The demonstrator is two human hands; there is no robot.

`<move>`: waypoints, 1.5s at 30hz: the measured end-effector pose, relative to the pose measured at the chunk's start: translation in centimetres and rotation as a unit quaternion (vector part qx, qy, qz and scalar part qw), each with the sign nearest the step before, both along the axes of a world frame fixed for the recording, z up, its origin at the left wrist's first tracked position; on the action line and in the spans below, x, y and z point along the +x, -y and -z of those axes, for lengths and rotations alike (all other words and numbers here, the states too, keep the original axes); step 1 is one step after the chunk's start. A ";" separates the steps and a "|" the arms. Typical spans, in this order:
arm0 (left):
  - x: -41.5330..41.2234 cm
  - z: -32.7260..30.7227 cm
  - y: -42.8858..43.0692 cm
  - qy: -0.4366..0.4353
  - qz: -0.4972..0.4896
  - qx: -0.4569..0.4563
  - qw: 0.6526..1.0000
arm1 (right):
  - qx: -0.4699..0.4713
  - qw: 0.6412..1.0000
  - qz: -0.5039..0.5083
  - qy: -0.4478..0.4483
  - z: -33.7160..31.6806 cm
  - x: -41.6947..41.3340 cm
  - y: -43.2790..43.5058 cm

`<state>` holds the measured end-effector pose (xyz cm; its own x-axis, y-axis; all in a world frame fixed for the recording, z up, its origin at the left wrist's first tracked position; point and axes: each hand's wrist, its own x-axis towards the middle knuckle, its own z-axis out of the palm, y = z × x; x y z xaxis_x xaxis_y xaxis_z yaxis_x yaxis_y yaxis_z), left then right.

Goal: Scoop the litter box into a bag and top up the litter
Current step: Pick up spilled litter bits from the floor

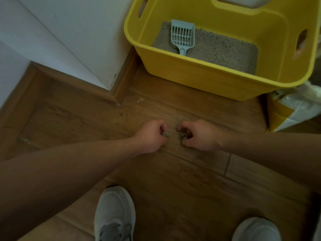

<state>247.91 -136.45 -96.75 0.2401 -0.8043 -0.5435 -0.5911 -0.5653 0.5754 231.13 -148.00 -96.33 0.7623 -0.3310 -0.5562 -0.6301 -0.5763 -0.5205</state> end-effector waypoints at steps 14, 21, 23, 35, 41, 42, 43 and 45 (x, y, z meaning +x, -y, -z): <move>0.4 0.3 0.5 -0.007 -0.010 0.004 1.000 | -0.043 0.998 -0.033 -0.034 0.3 1.7 -1.2; 0.3 0.2 0.5 -0.005 -0.016 -0.006 1.000 | -0.009 1.000 0.006 -0.008 0.2 1.0 -0.1; 0.3 0.1 0.7 -0.008 -0.021 -0.009 1.000 | -0.002 1.000 0.020 0.008 -0.3 0.8 0.3; 0.1 -6.3 4.3 -0.058 -0.022 -0.116 0.991 | -0.011 0.985 0.102 0.139 -6.6 -0.6 3.2; 0.2 -10.9 6.4 -0.066 0.022 -0.174 0.982 | -0.066 0.973 0.107 0.195 -11.6 -1.6 5.0; 0.2 -11.4 6.9 -0.070 0.031 -0.186 0.980 | -0.073 0.970 0.109 0.204 -12.3 -1.7 5.3; 0.1 -11.9 7.4 -0.074 0.040 -0.197 0.977 | -0.081 0.968 0.110 0.210 -13.0 -2.0 5.6; -0.1 -12.7 8.6 -0.077 0.053 -0.213 0.973 | -0.097 0.965 0.115 0.216 -14.2 -2.4 6.3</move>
